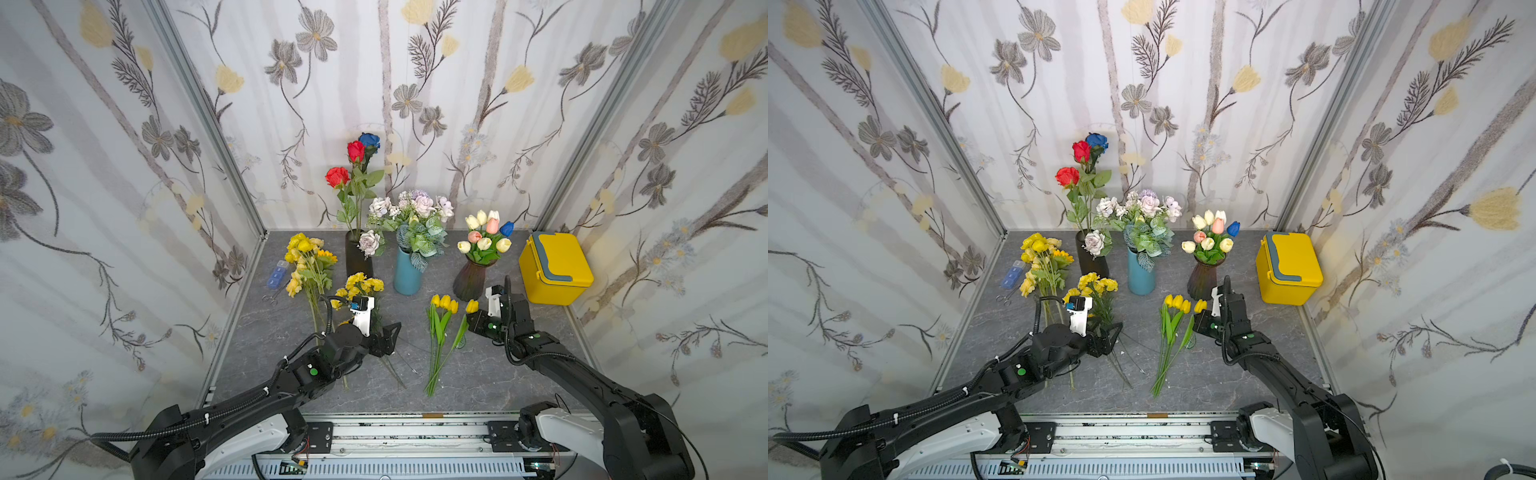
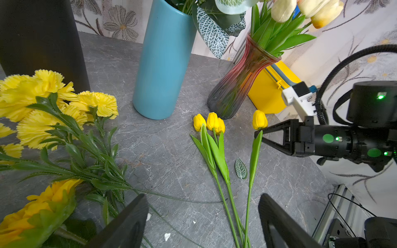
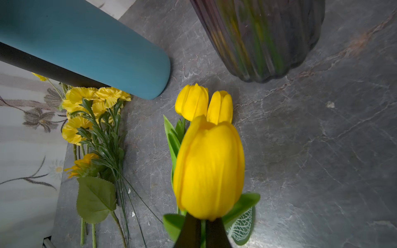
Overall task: Pick out yellow flowers from the vase
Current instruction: Place the flower at the center of the board, then reset both arms
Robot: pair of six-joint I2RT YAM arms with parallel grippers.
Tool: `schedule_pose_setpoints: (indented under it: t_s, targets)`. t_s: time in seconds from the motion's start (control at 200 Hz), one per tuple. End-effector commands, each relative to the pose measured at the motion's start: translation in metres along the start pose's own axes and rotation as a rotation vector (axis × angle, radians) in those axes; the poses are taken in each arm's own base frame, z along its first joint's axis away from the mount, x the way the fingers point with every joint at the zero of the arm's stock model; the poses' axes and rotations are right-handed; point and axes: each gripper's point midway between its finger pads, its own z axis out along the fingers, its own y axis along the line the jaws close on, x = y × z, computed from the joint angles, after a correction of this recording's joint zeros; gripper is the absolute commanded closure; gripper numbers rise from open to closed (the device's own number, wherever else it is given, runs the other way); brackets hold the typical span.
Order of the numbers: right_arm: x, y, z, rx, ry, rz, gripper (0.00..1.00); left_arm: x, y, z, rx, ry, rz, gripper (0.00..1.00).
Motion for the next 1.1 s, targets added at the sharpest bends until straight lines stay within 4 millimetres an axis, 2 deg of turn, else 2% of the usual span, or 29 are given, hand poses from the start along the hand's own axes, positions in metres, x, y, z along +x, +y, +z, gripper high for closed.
schedule_pose_setpoints:
  t_s: [0.0, 0.17, 0.255, 0.485, 0.575, 0.674, 0.749, 0.809, 0.899, 1.019, 1.069, 1.084, 1.094]
  targets:
    - [-0.005, -0.001, 0.005, -0.018, -0.03, 0.01, 0.97, -0.003, 0.001, -0.001, -0.006, -0.014, -0.004, 0.16]
    - [-0.012, -0.016, 0.004, 0.035, -0.062, 0.02, 0.75, -0.007, 0.005, -0.003, -0.034, -0.021, 0.006, 0.16]
    - [-0.017, -0.016, 0.002, 0.046, -0.079, 0.01, 0.66, -0.011, 0.009, -0.005, -0.058, -0.036, 0.005, 0.15]
    - [-0.028, -0.009, -0.006, 0.034, -0.096, -0.024, 0.57, -0.022, 0.016, -0.01, -0.098, -0.073, 0.001, 0.15]
    - [-0.042, 0.0, -0.021, 0.041, -0.129, -0.081, 0.55, -0.028, 0.018, -0.013, -0.121, -0.081, 0.017, 0.15]
    - [-0.075, -0.002, -0.064, 0.158, -0.3, -0.163, 0.51, -0.04, 0.027, -0.019, -0.192, -0.096, 0.06, 0.13]
    - [-0.101, -0.003, -0.111, 0.237, -0.498, -0.208, 0.41, -0.057, 0.039, -0.026, -0.293, -0.119, 0.095, 0.11]
    - [-0.116, 0.002, -0.147, 0.269, -0.624, -0.229, 0.39, -0.071, 0.052, -0.032, -0.38, -0.149, 0.111, 0.1]
    - [-0.129, 0.016, -0.19, 0.263, -0.763, -0.233, 0.36, -0.093, 0.07, -0.044, -0.482, -0.221, 0.098, 0.07]
    - [-0.139, 0.03, -0.244, 0.24, -0.951, -0.217, 0.28, -0.127, 0.113, -0.071, -0.686, -0.342, 0.023, 0.0]
    - [-0.142, 0.031, -0.263, 0.252, -1.026, -0.21, 0.19, -0.138, 0.129, -0.083, -0.754, -0.397, -0.003, 0.0]
    - [-0.142, 0.031, -0.267, 0.255, -1.047, -0.215, 0.04, -0.14, 0.134, -0.086, -0.774, -0.411, -0.009, 0.0]
    - [-0.143, 0.031, -0.27, 0.254, -1.063, -0.215, 0.01, -0.143, 0.136, -0.088, -0.782, -0.424, -0.014, 0.0]
